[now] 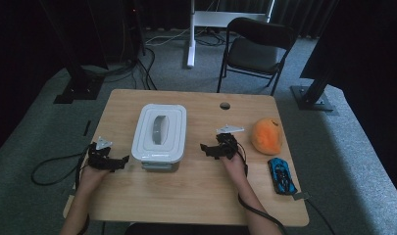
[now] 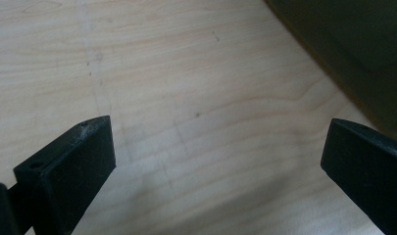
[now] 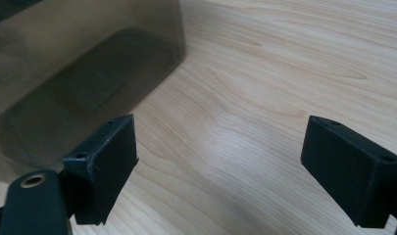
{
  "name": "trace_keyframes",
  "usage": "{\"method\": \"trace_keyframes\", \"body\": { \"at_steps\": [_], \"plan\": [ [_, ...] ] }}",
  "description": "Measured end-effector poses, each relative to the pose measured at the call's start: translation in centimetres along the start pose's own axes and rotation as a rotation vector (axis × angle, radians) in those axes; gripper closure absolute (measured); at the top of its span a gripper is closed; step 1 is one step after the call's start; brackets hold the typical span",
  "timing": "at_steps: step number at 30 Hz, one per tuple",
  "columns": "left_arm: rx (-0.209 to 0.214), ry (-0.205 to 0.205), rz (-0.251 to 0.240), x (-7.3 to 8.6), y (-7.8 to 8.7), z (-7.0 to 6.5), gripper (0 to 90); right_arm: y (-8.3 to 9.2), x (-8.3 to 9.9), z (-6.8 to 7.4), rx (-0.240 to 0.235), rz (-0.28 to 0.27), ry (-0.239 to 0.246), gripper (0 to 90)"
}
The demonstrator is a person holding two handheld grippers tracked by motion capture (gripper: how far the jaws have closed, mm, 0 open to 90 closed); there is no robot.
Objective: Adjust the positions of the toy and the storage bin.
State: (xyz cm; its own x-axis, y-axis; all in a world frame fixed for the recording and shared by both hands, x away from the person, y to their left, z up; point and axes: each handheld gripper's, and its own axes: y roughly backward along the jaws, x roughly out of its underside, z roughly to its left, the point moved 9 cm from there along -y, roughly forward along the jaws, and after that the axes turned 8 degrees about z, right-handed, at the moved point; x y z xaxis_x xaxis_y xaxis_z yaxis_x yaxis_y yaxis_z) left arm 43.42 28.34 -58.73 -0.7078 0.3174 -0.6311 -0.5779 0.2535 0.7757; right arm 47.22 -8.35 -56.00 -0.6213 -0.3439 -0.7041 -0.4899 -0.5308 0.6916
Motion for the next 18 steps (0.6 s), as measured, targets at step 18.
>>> {"method": "trace_keyframes", "body": {
  "at_steps": [18],
  "plan": [
    [0.006,0.001,-0.03,-3.6,-0.9,-0.4,0.3,-2.6,-1.4,1.5,0.008,-0.023,-0.027,13.0]
  ]
}}
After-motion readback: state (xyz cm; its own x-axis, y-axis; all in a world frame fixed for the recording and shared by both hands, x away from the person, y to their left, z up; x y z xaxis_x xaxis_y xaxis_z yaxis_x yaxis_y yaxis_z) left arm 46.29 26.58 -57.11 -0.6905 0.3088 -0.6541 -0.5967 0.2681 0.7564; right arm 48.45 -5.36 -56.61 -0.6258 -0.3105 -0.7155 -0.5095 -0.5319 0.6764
